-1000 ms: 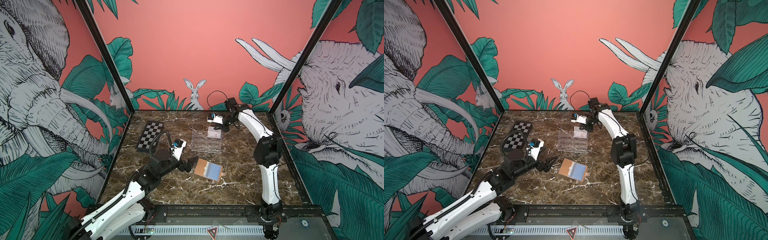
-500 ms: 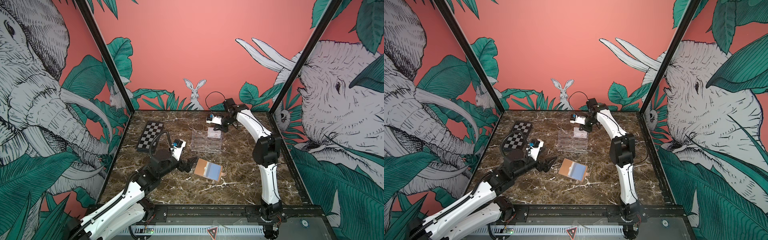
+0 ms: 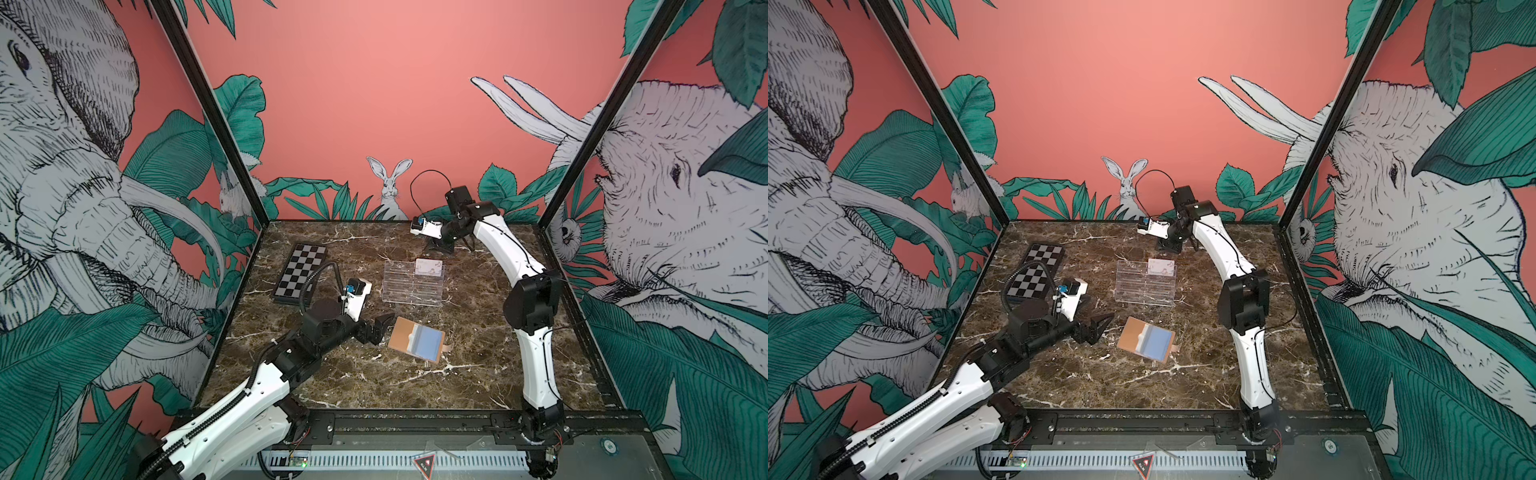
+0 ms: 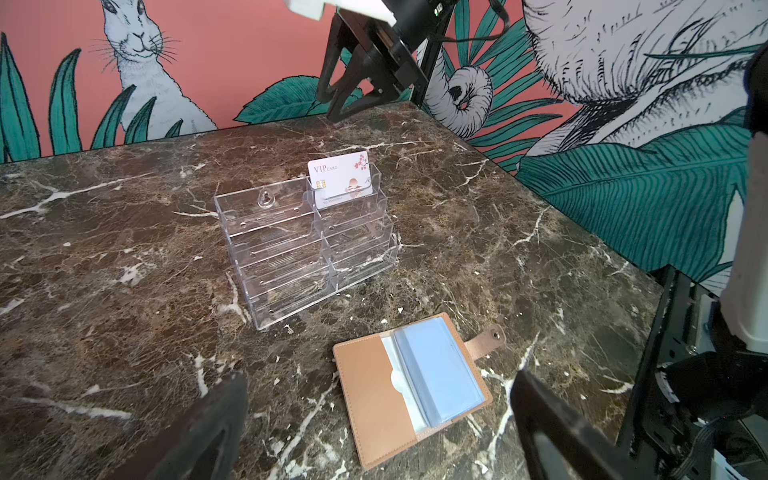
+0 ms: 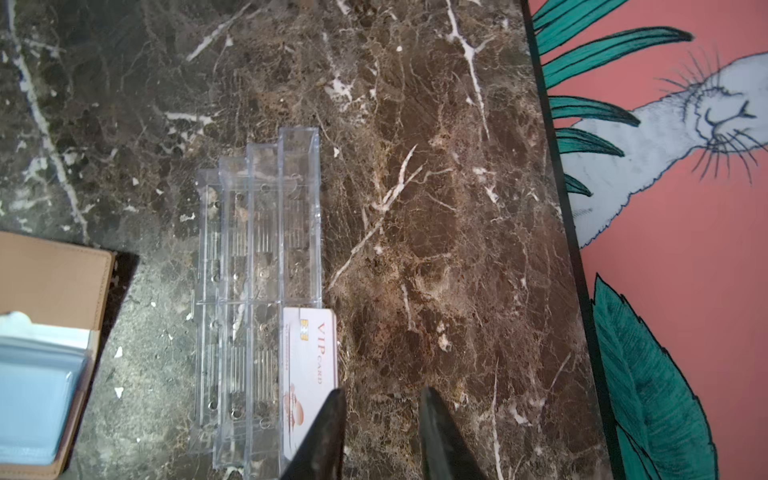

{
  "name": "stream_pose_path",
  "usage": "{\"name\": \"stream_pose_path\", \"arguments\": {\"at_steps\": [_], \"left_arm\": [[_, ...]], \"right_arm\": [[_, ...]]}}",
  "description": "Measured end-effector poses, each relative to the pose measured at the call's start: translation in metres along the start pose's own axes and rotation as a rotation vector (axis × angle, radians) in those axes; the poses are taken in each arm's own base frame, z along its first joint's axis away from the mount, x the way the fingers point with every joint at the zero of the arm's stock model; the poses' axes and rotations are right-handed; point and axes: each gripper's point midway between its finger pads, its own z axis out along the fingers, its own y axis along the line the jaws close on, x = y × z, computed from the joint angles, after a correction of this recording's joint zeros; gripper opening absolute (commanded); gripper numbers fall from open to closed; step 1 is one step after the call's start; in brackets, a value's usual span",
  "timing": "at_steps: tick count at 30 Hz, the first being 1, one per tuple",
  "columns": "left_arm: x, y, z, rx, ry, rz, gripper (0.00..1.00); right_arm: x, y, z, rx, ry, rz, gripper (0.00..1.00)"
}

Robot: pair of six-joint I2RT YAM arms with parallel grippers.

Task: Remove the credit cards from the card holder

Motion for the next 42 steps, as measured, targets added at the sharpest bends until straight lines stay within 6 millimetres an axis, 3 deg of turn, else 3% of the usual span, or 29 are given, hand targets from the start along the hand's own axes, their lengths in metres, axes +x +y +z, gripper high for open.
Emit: {"name": "stream_pose_path", "arguments": {"at_steps": [6,12,16,20,23,29,37,42], "left_arm": [[0.000,0.001,0.000,-0.008,-0.002,-0.009,0.99],[-0.002,0.004,-0.001,-0.024,-0.010,-0.020,0.99],[-0.004,0.004,-0.003,-0.029,-0.021,-0.024,0.99],[-0.004,0.006,-0.005,-0.038,-0.032,-0.029,0.99],[-0.004,0.007,-0.006,-0.043,-0.037,-0.032,0.99],[-0.007,0.010,-0.012,-0.060,-0.058,-0.037,0.99],[-0.007,0.024,-0.017,-0.141,-0.084,-0.050,0.99],[-0.009,0.036,-0.020,-0.211,-0.102,-0.057,0.99]], "right_arm": [[-0.008,-0.011,-0.013,0.077,-0.005,-0.008,0.50],[-0.014,-0.021,-0.054,0.264,-0.014,0.017,0.67],[-0.006,-0.036,-0.083,0.439,-0.028,0.179,0.74],[0.022,-0.041,-0.102,0.543,-0.056,0.447,0.76],[0.051,-0.031,-0.104,0.579,-0.079,0.644,0.79],[0.102,0.012,-0.105,0.626,-0.114,0.901,0.86],[0.136,0.045,-0.159,0.813,-0.228,1.015,0.96],[0.162,0.075,-0.175,0.888,-0.242,1.057,0.98]]}}
